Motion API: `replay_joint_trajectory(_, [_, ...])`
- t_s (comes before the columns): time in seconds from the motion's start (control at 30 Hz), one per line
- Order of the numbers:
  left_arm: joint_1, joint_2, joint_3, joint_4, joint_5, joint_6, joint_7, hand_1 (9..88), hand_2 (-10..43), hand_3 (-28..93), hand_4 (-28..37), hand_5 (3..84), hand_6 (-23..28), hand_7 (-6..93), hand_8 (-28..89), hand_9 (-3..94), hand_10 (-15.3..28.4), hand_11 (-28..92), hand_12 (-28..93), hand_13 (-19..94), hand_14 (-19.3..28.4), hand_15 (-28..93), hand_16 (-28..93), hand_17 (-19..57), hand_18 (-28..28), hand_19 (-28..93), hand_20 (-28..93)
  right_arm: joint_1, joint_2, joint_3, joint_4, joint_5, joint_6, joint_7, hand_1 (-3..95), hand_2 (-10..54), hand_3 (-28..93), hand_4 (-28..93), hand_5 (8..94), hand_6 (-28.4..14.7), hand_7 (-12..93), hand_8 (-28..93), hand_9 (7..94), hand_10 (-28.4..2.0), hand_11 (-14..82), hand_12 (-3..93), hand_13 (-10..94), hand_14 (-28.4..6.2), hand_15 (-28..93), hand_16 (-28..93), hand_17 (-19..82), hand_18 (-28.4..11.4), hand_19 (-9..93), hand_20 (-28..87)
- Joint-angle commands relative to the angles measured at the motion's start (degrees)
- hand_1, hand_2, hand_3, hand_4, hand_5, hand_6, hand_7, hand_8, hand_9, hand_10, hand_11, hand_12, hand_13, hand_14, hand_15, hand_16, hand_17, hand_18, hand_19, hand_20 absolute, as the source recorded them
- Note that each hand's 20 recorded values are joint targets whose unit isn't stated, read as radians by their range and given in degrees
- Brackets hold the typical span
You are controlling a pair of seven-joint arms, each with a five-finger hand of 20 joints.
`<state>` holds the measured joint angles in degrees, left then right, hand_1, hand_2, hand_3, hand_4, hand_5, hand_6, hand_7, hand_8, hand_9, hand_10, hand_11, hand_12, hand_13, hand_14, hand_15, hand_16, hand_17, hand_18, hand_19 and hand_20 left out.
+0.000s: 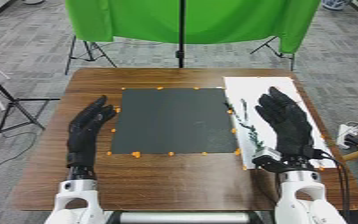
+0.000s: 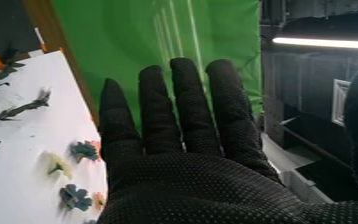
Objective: Arrange flowers
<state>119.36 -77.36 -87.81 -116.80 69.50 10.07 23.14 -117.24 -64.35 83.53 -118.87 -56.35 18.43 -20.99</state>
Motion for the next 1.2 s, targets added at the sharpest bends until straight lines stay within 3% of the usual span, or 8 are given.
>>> replay_joint_trajectory(0.03, [1.08, -0.86, -0.03, 1.1, -0.91, 0.67, 0.71, 31.9, -5.3, 64, -15.6, 42.9, 4.8, 12.0, -5, 43.5, 15.0, 23, 12, 35, 19.4, 34, -3, 7.4, 15.0, 22, 22, -0.94, 0.15, 0.56, -0.19, -0.76, -0.78, 0.85, 14.8, -9.5, 78, -20, 40.6, -0.6, 19, -11, 45.6, -14.2, 5.7, 16.7, 33, -13.5, 10, 18, 19, -15.9, 7, 27])
replay_joint_trajectory(0.27, [1.42, -1.84, -0.51, 0.79, 0.09, -0.35, -0.3, 31.7, -5.4, 64, -16.0, 43.9, 4.9, 12.6, -6, 43.8, 14.9, 23, 12, 35, 19.6, 34, -4, 5.9, 15.1, 21, 22, -1.93, 1.99, 1.74, -0.99, -16.5, 7.2, 4.38, 16.2, -9.5, 77, -20, 38.8, -1.1, 18, -10, 45.3, -14.4, 5.8, 17.3, 35, -13.9, 11, 19, 20, -16.4, 12, 30])
replay_joint_trajectory(0.4, [2.01, -1.68, -0.85, 0.55, 1.46, -0.39, -1.08, 31.8, -5.3, 64, -16.1, 44.1, 4.9, 12.4, -5, 44.0, 15.0, 23, 12, 35, 19.6, 34, -4, 5.8, 15.1, 21, 22, -5.15, 4.78, 4.54, -2.03, -65.88, 14.82, 22.05, 18.2, -9.5, 74, -27, 36.2, -1.5, 18, -10, 44.4, -14.6, 7.0, 18.9, 41, -14.2, 13, 23, 22, -18.4, 32, 39])
replay_joint_trajectory(0.5, [2.01, -1.22, -1.04, 0.38, 0.81, -0.12, -1.11, 31.8, -5.3, 64, -16.1, 44.0, 4.9, 12.3, -5, 44.0, 14.9, 23, 12, 35, 19.6, 33, -4, 5.9, 15.0, 21, 22, -7.19, 7.81, 4.67, -3.64, -77.59, 15.7, 32.37, 23.2, -9.5, 62, -28, 40.7, -2.7, 18, -9, 49.9, -15.5, 13.1, 20.8, 50, -14.2, 21, 26, 24, -20.0, 46, 45])
replay_joint_trajectory(0.6, [1.87, -1.0, -1.22, 0.32, 1.15, 0.02, -1.14, 31.9, -5.3, 64, -16.0, 43.9, 4.9, 12.1, -5, 43.9, 14.9, 22, 12, 35, 19.6, 34, -4, 6.0, 15.0, 21, 22, -9.0, 9.84, 5.55, -4.83, -83.42, 9.64, 41.19, 31.1, -9.5, 46, -28, 49.4, -5.0, 20, -7, 56.2, -17.4, 21.7, 23.7, 58, -14.9, 40, 24, 28, -21.5, 63, 52])
replay_joint_trajectory(0.7, [2.1, -0.93, -1.3, 0.08, 0.94, -0.04, -1.34, 32.0, -5.2, 64, -16.0, 43.9, 4.9, 12.1, -5, 43.9, 14.9, 22, 12, 35, 19.5, 33, -4, 6.0, 15.0, 21, 22, -10.04, 11.87, 5.51, -5.85, -84.26, 3.32, 46.84, 30.6, -9.5, 48, -28, 52.2, -6.5, 20, -6, 57.2, -18.3, 24.6, 26.0, 61, -15.4, 49, 23, 31, -22.2, 70, 55])
replay_joint_trajectory(0.9, [3.22, -0.46, -2.02, -0.56, 0.69, 0.84, -1.75, 32.0, -5.2, 64, -15.8, 43.8, 4.9, 12.1, -5, 43.7, 14.8, 22, 12, 34, 19.6, 33, -4, 5.9, 15.0, 21, 22, -7.19, 16.64, 1.42, -5.63, -84.66, -5.44, 52.98, 27.7, -9.5, 58, -28, 52.8, -9.3, 16, -5, 57.6, -19.4, 25.4, 26.4, 62, -15.2, 56, 23, 34, -22.1, 75, 56])
replay_joint_trajectory(1.2, [3.14, -0.19, -1.95, -0.67, 1.36, -0.06, -2.58, 32.0, -5.3, 64, -15.7, 43.8, 5.0, 11.9, -5, 43.5, 14.8, 22, 12, 34, 19.7, 33, -4, 5.9, 15.0, 21, 22, 1.94, 20.66, -7.77, -2.33, -85.71, -13.49, 58.65, 27.1, -9.5, 58, -28, 54.9, -10.7, 17, -4, 59.8, -20.4, 27.0, 25.8, 65, -14.7, 58, 24, 36, -22.4, 79, 56])
